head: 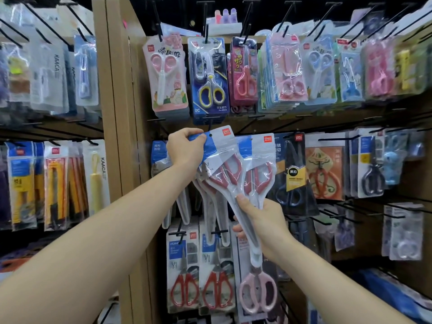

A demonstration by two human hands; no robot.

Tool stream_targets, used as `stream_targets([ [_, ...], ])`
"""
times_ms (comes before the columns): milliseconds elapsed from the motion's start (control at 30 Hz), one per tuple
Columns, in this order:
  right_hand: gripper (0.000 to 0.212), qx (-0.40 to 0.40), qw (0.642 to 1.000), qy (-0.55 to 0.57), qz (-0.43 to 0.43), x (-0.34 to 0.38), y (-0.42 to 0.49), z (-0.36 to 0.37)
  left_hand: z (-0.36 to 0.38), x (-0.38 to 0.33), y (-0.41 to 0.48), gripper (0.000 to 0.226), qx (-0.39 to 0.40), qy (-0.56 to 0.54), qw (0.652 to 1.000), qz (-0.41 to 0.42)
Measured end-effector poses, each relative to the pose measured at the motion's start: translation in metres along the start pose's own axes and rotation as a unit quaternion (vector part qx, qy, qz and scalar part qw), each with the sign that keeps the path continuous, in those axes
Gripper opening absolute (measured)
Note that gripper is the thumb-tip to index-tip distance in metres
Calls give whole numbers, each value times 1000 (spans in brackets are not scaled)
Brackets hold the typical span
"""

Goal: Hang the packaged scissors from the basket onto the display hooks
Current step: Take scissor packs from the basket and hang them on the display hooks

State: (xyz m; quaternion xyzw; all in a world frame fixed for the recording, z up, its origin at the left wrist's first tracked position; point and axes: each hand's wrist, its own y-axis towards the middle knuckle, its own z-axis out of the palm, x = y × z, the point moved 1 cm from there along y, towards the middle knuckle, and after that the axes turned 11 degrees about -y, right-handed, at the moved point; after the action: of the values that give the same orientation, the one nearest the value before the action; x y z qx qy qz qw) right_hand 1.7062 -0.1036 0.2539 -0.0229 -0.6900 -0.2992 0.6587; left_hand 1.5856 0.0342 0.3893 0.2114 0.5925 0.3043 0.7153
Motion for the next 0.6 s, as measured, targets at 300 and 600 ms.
stream_targets([
  [300,23,-13,1000,10,7,-1,-2,1,3,5,-3,8,-30,-1,1000,6],
  [600,27,-64,996,-50,43,-14,10,-8,1,8,4,17,-4,116,993,23],
])
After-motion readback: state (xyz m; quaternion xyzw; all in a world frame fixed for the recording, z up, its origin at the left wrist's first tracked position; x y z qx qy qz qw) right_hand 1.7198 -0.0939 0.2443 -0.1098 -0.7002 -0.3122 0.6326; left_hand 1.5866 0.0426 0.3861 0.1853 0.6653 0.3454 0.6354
